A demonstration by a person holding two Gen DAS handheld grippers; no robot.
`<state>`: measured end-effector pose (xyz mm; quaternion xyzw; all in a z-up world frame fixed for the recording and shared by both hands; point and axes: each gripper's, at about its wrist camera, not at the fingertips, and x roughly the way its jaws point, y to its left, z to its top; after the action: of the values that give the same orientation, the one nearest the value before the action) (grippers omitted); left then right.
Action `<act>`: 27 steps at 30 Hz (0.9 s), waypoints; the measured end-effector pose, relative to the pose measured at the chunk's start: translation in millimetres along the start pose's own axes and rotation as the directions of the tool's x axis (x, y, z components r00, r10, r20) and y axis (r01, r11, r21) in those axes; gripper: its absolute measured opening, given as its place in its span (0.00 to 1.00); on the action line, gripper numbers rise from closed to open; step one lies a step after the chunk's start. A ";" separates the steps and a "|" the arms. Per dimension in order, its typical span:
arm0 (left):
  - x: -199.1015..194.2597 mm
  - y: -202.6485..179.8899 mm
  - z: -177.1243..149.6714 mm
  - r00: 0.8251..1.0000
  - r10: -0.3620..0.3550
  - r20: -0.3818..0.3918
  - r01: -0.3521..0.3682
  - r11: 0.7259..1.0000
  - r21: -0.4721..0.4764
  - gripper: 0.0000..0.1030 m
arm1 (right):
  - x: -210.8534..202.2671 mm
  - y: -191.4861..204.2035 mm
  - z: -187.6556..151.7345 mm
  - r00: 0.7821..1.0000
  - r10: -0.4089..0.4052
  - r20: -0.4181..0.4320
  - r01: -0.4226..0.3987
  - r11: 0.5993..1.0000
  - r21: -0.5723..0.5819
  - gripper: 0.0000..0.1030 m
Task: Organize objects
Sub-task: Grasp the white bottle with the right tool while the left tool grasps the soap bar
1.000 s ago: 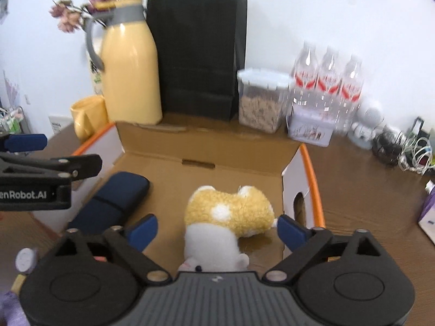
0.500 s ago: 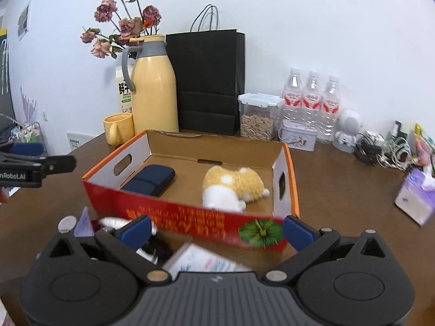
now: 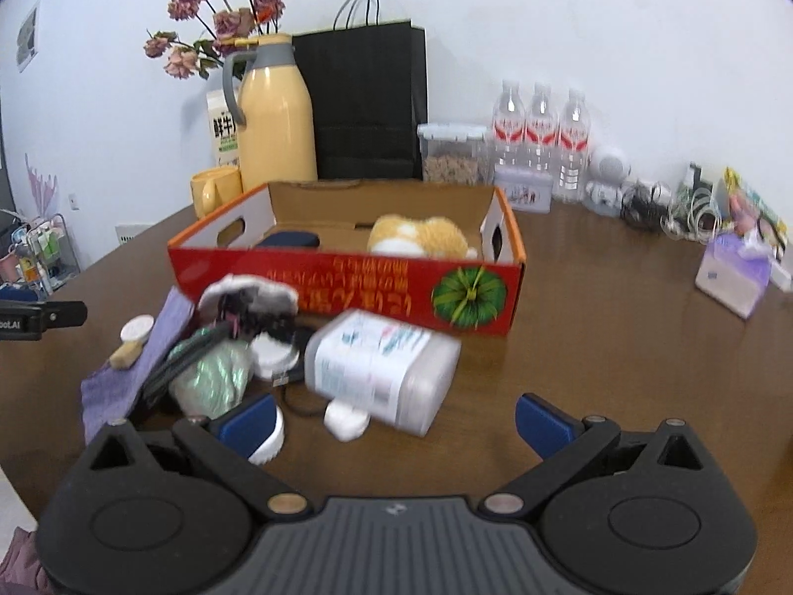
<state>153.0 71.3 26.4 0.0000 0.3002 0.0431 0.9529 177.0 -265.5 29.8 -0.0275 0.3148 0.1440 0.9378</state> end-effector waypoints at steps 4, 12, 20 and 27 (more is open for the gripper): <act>3.1 3.2 -7.9 1.000 -0.002 -0.025 0.002 1.000 -0.003 1.00 | 3.3 7.6 -7.6 1.000 0.003 -0.020 -0.003 1.000 0.004 1.00; 23.5 -7.1 -8.3 0.998 -0.027 -0.063 0.027 1.000 -0.001 1.00 | 14.6 15.2 -3.6 0.999 -0.021 -0.032 0.021 1.000 0.005 1.00; 50.9 -24.3 -9.8 0.993 -0.022 -0.113 0.017 0.999 -0.041 0.76 | 38.2 20.3 10.0 0.997 -0.070 -0.024 0.071 0.997 0.034 1.00; 54.9 -22.4 -10.6 0.994 -0.014 -0.107 0.004 0.996 -0.092 0.56 | 62.0 25.4 24.3 0.996 -0.081 -0.031 0.083 0.994 0.074 1.00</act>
<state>193.6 53.3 -14.3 -0.0475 0.3489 0.0523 0.9345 231.0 -222.1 13.2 -0.0070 0.3318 0.0929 0.9387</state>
